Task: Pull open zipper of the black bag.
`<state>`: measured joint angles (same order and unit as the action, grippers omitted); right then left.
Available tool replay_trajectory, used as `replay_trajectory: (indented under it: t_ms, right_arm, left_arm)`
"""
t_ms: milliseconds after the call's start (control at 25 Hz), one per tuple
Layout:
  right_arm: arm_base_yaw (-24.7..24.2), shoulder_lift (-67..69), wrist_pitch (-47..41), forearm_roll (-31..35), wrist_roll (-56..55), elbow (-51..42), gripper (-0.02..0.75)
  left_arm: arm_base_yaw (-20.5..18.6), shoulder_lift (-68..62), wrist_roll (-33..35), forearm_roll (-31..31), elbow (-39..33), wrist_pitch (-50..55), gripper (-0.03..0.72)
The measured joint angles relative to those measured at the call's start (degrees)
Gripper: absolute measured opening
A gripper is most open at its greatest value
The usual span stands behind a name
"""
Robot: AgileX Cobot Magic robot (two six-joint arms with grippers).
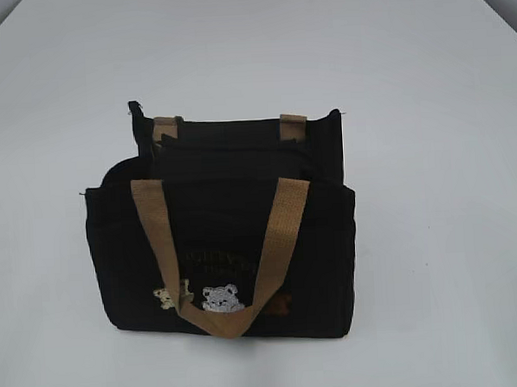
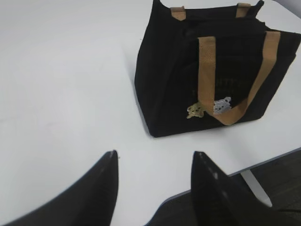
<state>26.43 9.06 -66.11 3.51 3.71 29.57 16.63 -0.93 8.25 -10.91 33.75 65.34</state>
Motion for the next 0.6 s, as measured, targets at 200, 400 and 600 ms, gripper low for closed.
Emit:
replay_trajectory:
  t_ms: [200, 400, 600]
  right_arm:
    - [0.00, -2.74, 2.43, -0.26, 0.56, -1.57, 0.515]
    - [0.00, -2.74, 3.03, -0.15, 2.79, -1.63, 0.515]
    - [0.00, -2.74, 3.09, 0.23, 3.90, -1.63, 0.515]
  left_arm:
    - [0.00, -0.97, -0.07, 1.05, -2.41, -2.41, 0.379]
    - [0.00, -1.37, -0.07, 0.87, -3.42, -3.67, 0.379]
    - [0.00, -1.37, -0.07, 0.87, -3.42, -3.86, 0.379]
